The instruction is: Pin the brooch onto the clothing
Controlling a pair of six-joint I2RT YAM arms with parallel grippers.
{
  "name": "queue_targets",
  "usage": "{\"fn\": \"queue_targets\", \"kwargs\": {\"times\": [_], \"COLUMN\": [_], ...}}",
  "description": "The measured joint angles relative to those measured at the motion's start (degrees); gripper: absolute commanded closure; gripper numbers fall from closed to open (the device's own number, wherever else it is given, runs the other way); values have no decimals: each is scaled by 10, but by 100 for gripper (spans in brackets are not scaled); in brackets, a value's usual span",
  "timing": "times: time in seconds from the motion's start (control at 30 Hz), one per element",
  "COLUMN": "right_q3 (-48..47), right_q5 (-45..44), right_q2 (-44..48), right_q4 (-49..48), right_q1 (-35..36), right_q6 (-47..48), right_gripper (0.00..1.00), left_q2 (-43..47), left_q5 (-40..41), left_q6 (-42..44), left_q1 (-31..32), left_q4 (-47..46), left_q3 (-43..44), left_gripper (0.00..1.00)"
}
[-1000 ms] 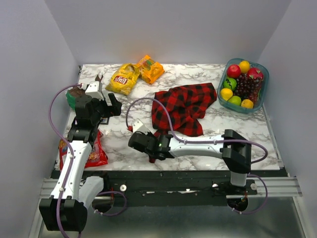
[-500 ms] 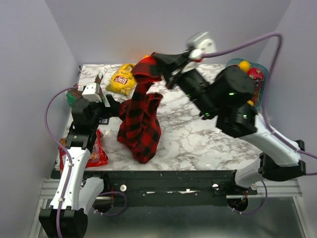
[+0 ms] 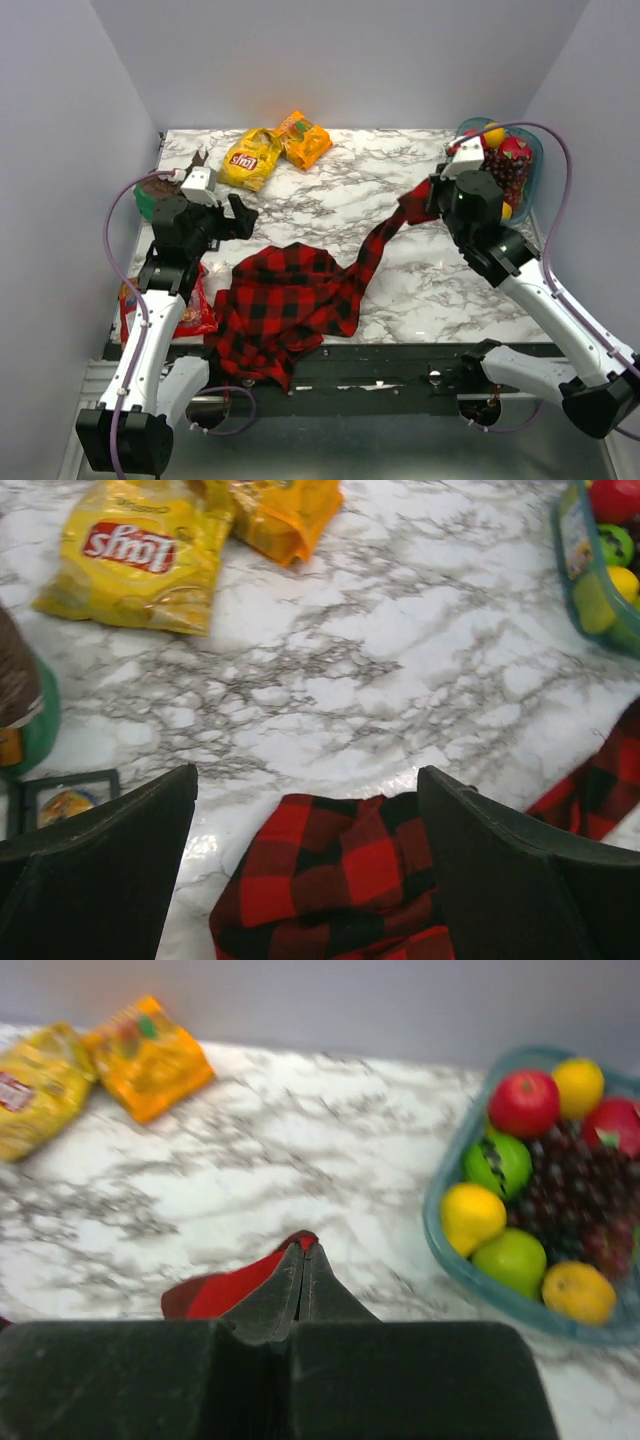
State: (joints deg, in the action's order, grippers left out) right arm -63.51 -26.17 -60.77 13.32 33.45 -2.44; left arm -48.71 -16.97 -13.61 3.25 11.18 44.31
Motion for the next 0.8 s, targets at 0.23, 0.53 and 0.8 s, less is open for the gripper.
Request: {"fn": "queue_targets", "kwargs": {"times": [0.23, 0.53, 0.8], "right_q3": [49, 0, -77], "right_q5": [7, 120, 161], "right_q2": [75, 54, 51], "right_q4": [29, 34, 42], "right_q1": [-76, -77, -77], "right_q6": [-51, -79, -79], "right_gripper": [99, 99, 99], "left_q2": [-51, -149, -247], "left_q5": [-75, -113, -117], "left_q6": [51, 70, 65], "left_q1": [157, 318, 387], "left_q4": [-7, 1, -11], "left_q3": [-1, 5, 78], "left_gripper": [1, 1, 1]}}
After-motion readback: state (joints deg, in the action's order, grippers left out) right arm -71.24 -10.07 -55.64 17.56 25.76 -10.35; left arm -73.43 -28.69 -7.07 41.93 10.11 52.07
